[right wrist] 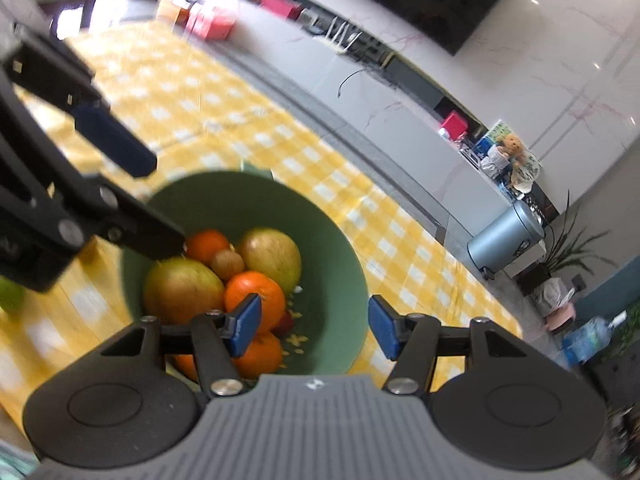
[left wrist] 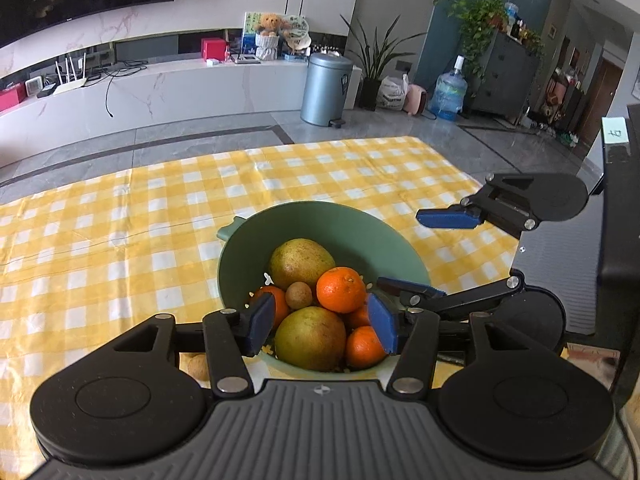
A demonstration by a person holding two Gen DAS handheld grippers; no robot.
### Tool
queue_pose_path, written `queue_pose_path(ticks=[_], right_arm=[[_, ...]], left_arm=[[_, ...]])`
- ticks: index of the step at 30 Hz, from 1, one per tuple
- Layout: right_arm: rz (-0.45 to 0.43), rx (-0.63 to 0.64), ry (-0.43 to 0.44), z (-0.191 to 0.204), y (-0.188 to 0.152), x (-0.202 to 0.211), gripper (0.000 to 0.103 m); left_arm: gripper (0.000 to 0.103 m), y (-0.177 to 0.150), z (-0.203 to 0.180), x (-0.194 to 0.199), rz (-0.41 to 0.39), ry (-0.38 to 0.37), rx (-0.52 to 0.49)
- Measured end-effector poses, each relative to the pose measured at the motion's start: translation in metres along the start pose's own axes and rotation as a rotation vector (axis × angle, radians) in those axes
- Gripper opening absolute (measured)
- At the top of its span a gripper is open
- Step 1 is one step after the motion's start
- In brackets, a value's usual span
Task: Organize fruits
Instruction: 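Carry both fruits over the colander and open both tools to drop them, then withdraw both tools from the colander toward the remaining brown fruits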
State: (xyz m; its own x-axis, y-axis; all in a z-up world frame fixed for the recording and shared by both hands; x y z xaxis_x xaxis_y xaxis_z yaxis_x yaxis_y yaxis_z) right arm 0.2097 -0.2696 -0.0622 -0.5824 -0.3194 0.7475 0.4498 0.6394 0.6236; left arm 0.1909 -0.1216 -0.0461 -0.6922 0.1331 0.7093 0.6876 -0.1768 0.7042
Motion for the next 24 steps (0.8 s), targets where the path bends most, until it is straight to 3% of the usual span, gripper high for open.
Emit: queue_pose_path(ticks=[16, 24], right_arm=[[-0.280, -0.388, 0.075, 0.070, -0.004, 0.043, 0.057], [-0.306, -0.587, 0.104, 0.090, -0.021, 0.023, 0.056]], left_arm=[[0.063, -0.039, 0.044, 0.037, -0.052, 0.019, 0.071], [0.063, -0.068, 0.074, 0.036, -0.038, 0.039, 0.140]])
Point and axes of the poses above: each gripper's, at about its wrist camera, not at the fingertips, and x roughly against the way its jaws point, z to its left, y to its top, the point moved 10 cm from there along -x, roughly the way its jaws point, and after that the axes turned 15 degrees about y, right-handed, at the moved point
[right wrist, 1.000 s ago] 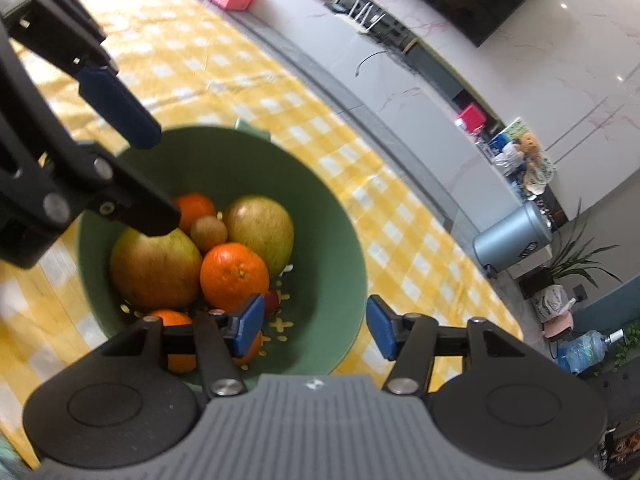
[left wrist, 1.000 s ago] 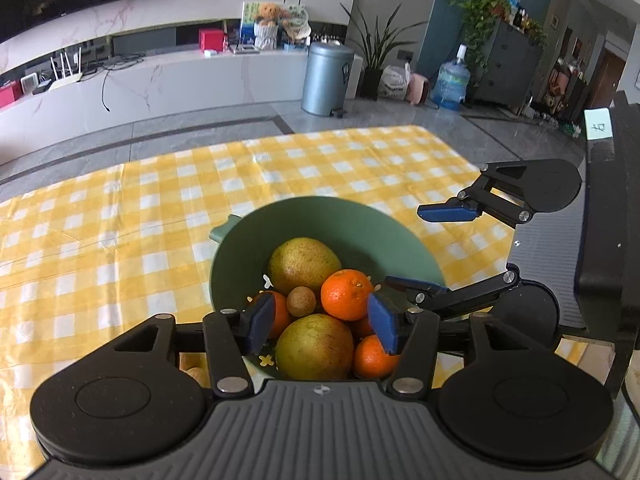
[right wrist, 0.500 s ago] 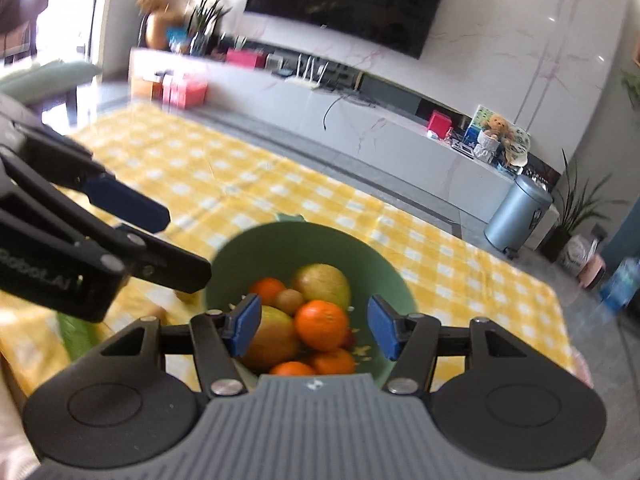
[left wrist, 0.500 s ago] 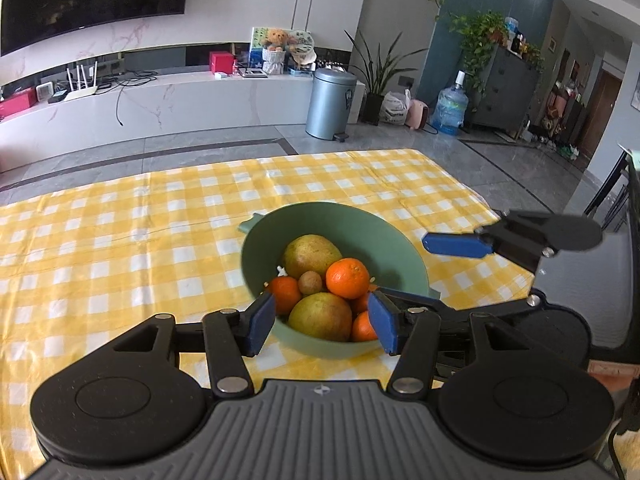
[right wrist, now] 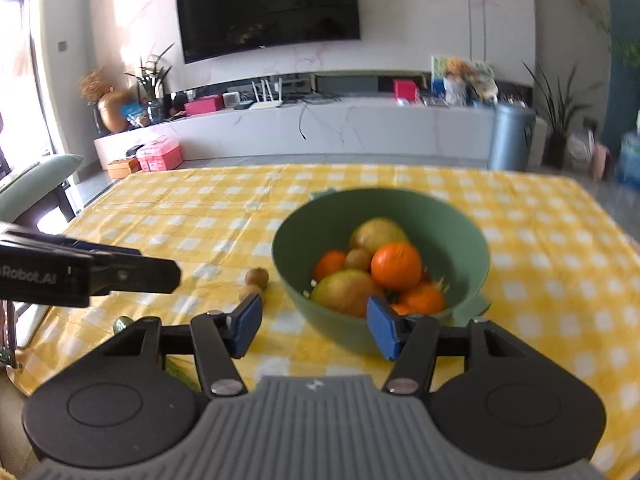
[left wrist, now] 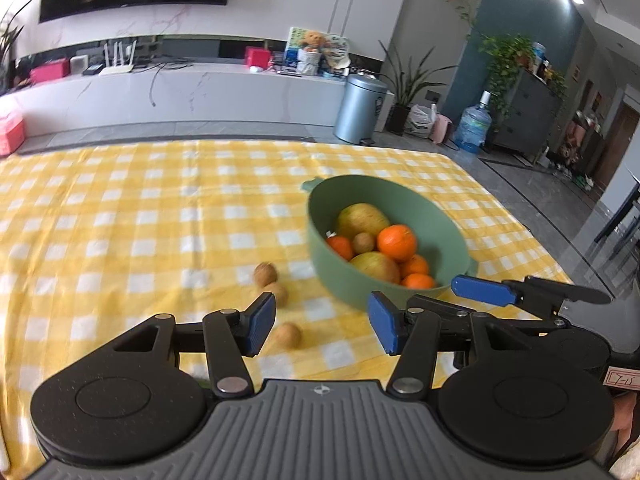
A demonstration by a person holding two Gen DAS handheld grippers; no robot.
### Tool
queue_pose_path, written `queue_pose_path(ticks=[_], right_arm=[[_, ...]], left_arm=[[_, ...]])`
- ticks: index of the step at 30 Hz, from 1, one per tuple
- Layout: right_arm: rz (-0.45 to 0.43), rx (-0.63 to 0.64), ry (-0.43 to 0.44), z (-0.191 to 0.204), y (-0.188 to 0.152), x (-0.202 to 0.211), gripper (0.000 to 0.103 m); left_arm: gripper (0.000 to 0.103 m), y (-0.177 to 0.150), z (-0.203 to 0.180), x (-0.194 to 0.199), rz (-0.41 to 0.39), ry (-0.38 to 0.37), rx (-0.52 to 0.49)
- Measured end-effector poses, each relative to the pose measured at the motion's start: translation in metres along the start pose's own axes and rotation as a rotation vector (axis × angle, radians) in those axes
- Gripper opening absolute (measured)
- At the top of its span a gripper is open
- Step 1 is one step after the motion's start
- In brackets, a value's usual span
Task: Organize fruits
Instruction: 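Withdraw both tools from the colander toward the remaining brown fruits, then grasp a small brown round fruit with the left tool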
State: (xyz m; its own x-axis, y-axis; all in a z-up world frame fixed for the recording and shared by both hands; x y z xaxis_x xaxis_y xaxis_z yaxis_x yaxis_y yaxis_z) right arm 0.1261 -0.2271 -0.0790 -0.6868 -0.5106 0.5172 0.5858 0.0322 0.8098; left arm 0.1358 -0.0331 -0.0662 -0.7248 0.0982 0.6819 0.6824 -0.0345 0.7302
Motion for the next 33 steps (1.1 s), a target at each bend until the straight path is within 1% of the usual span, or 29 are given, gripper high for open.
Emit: queue_pose_path(ticks=[4, 7, 12, 14, 17, 19, 24, 33], right_arm=[[0.014, -0.016, 0.001, 0.003, -0.012, -0.009, 0.054], [0.029, -0.014, 0.010, 0.004, -0.021, -0.017, 0.050], [0.050, -0.003, 0.024, 0.008, -0.028, -0.030, 0.046], [0.060, -0.004, 0.038, 0.009, -0.030, -0.035, 0.039], [0.073, -0.014, 0.040, 0.007, -0.034, -0.041, 0.038], [0.083, -0.018, 0.030, 0.004, -0.036, -0.044, 0.036], [0.095, -0.060, 0.010, -0.008, -0.041, -0.049, 0.036], [0.082, -0.067, 0.002, -0.017, -0.043, -0.057, 0.037]], left_arm=[[0.063, -0.012, 0.015, -0.003, 0.011, 0.013, 0.030], [0.063, -0.022, 0.023, -0.009, 0.032, 0.023, 0.047], [0.061, -0.032, 0.027, -0.018, 0.050, 0.033, 0.038], [0.059, -0.035, 0.027, -0.021, 0.057, 0.028, 0.036], [0.056, -0.039, 0.023, -0.028, 0.072, 0.028, 0.022], [0.056, -0.040, 0.021, -0.033, 0.082, 0.029, 0.020], [0.053, -0.041, 0.014, -0.046, 0.105, 0.031, 0.015], [0.051, -0.044, 0.002, -0.068, 0.128, 0.034, -0.003]])
Point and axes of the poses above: each gripper's, at about its wrist camera, not at the fingertips, and x roughly against the way its jaws point, z to its left, y to its top, the point moved 10 cm from there along -x, roughly the way its jaws point, and after that the axes turned 15 degrees about y, right-handed, at the moved point
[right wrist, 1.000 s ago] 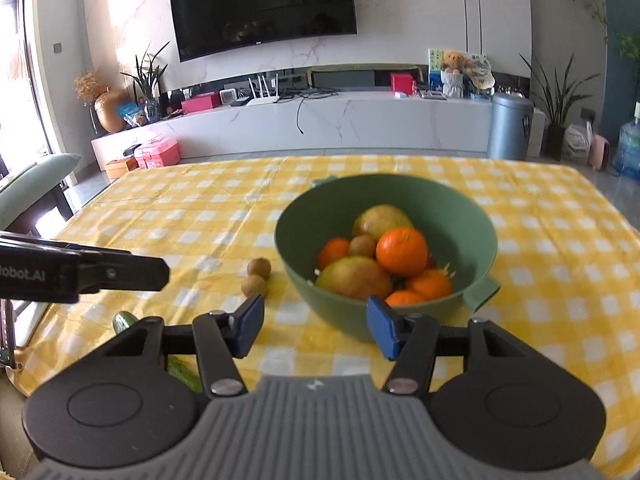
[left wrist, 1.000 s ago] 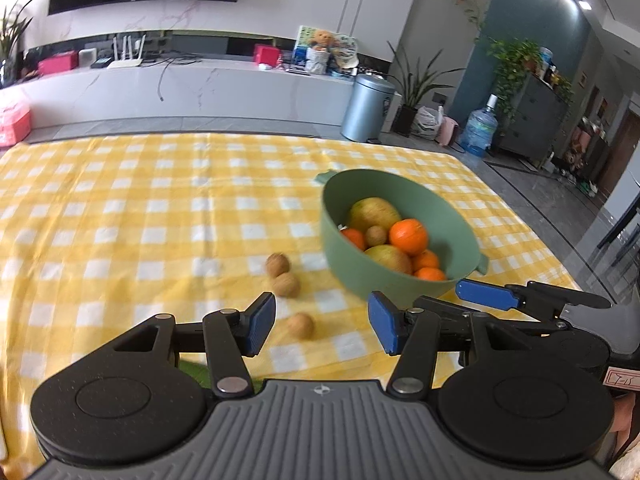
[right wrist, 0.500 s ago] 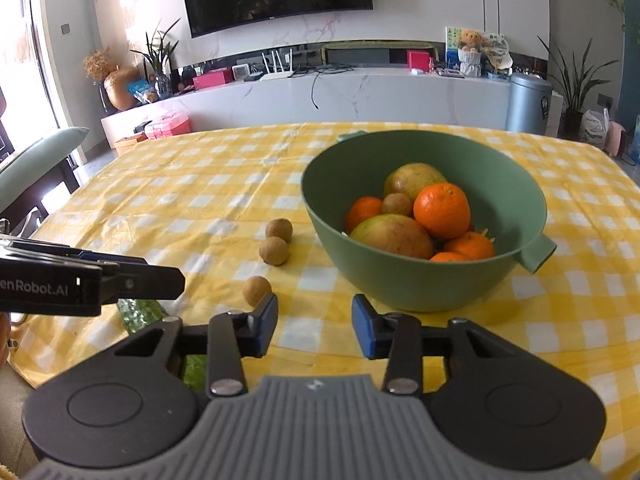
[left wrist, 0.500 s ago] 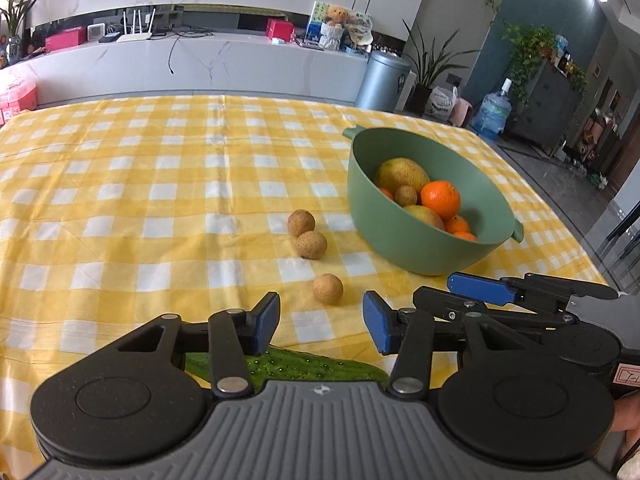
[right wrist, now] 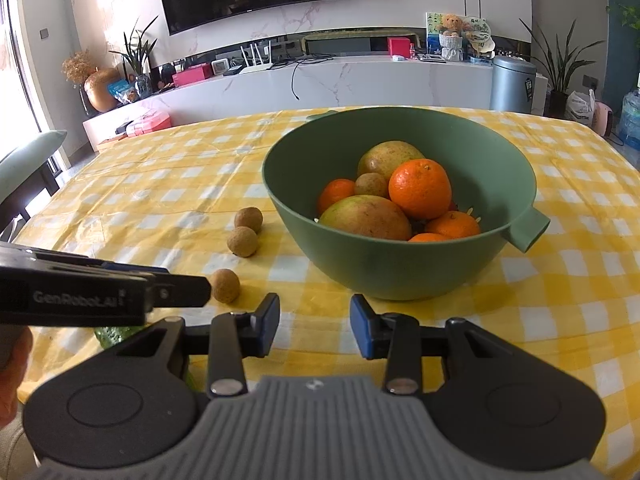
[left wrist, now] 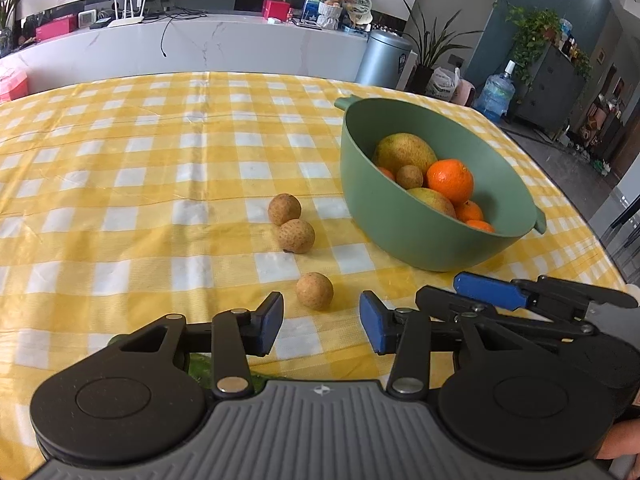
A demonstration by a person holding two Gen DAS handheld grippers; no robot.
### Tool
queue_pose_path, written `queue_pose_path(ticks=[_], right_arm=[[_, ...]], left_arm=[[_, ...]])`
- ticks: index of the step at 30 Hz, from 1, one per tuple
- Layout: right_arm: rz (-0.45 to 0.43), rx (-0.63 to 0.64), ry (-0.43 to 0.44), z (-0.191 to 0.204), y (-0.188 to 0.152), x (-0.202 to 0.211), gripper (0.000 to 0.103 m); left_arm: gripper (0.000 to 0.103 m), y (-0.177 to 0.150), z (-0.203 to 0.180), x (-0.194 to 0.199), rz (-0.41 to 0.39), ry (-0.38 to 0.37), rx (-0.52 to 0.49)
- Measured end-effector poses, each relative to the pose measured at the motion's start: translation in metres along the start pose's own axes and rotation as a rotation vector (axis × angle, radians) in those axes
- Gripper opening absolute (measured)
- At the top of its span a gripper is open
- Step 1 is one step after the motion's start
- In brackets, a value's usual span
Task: Organize fruits
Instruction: 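Grasp a small brown round fruit with the left tool, then grasp another small brown fruit with the right tool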
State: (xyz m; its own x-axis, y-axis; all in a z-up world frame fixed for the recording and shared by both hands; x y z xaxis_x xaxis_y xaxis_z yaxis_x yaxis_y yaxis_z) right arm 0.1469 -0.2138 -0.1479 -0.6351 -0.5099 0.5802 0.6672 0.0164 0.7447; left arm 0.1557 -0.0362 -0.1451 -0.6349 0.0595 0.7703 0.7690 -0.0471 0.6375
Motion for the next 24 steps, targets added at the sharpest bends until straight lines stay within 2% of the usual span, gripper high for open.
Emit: queue_pose_path(ticks=[10, 15, 24], right_arm=[[-0.010, -0.026, -0.004, -0.009, 0.000, -0.009, 0.037], [-0.007, -0.028, 0.007, -0.009, -0.001, -0.012, 0.037], [0.006, 0.018, 0.039, 0.001, -0.002, -0.018, 0.037]], left_arm=[[0.048, 0.002, -0.006, -0.017, 0.018, 0.001, -0.004], [0.032, 0.003, -0.009, -0.028, 0.039, 0.040, -0.018], [0.027, 0.006, -0.003, -0.025, 0.022, 0.049, -0.001]])
Point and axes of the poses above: each gripper's, at about its wrist camera, not at the fingertips, and x roughly against the way its jaws point, z to its left, y to its top, the point moved 10 cm from there along -x, roughly the way its jaws point, and after that the axes turned 15 degrees about y, right-handed, at the moved point
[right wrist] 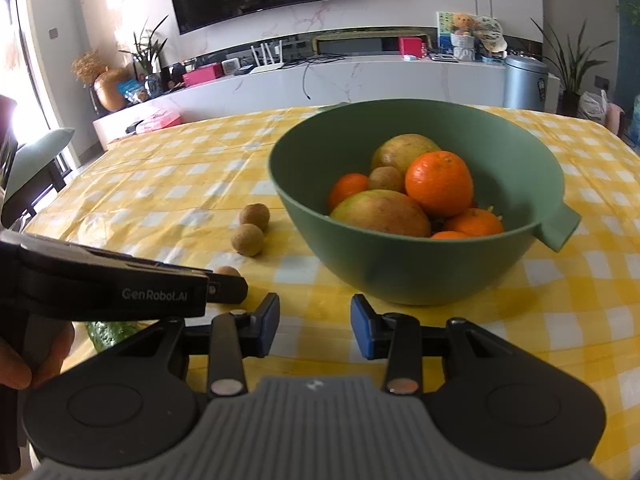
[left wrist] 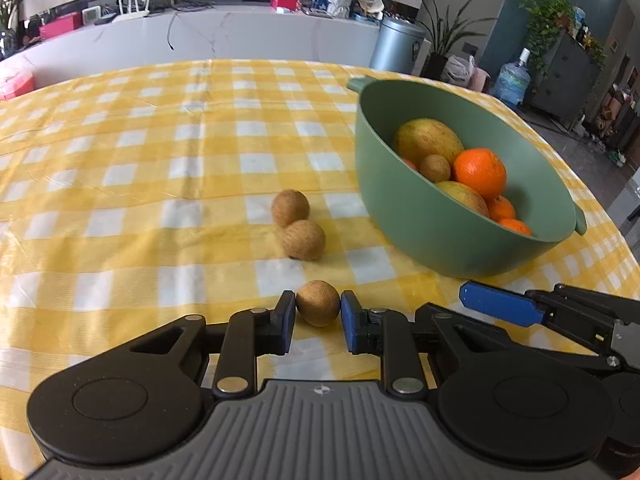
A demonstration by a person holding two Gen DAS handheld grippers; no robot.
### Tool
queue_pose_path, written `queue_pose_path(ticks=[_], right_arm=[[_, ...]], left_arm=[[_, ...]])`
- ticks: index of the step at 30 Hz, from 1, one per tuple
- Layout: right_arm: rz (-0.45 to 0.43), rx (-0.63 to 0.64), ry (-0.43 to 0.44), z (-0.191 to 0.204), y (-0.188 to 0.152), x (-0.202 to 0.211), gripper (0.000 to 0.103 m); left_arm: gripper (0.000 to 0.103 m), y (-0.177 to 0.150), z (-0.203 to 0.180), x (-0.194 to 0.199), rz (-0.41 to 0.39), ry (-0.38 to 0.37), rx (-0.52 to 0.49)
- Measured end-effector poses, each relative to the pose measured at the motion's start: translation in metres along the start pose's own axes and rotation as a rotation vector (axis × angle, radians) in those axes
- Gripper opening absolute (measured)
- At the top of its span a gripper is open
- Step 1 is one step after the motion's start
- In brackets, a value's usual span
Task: Organize fruits
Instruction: 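Grasp another small brown fruit with the right tool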
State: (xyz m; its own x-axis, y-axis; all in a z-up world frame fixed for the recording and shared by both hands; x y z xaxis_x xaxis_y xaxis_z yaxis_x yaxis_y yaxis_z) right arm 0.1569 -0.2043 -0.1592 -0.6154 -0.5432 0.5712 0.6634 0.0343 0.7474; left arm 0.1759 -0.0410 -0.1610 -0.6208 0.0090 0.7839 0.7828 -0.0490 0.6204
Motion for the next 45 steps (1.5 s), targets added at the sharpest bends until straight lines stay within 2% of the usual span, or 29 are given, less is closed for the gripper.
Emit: queue_pose_path(ticks=[7, 13, 20, 29, 37, 45], right_arm=[[0.007, 0.023, 0.029, 0.014, 0.004, -0.006, 0.037], [0.001, -0.011, 0.027, 0.025, 0.016, -0.018, 0.037], [-0.024, -0.064, -0.010, 0.034, 0.028, -0.033, 0.037], [-0.033, -0.060, -0.056, 0.042, 0.037, -0.053, 0.034], [-0.029, -0.055, -0.116, 0.041, 0.036, -0.066, 0.030], [-0.013, -0.078, -0.129, 0.039, 0.036, -0.081, 0.030]], left_arm=[[0.027, 0.010, 0.025, 0.014, -0.021, 0.022, 0.052], [0.027, 0.013, 0.038, 0.022, -0.039, 0.037, 0.070], [0.027, 0.013, 0.055, 0.025, -0.052, 0.057, 0.099], [0.027, 0.016, 0.073, 0.026, -0.063, 0.064, 0.142], [0.027, 0.015, 0.079, 0.024, -0.060, 0.057, 0.158], [0.027, 0.015, 0.082, 0.024, -0.059, 0.058, 0.165]])
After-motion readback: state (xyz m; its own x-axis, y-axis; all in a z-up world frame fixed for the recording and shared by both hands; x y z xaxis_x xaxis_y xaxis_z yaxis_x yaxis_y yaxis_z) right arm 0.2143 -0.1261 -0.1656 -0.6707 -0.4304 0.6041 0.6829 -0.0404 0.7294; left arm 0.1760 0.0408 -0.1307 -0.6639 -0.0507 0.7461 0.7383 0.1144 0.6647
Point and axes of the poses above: each gripper's, at about its wrist camera, not at the fingertips, and x roughly against the way its jaws point, z to its left, y to its top, the point moved 10 cm from there along -x, roughly the way its jaws point, and after that the axes turned 15 degrees about y, right-handed, at the moved point
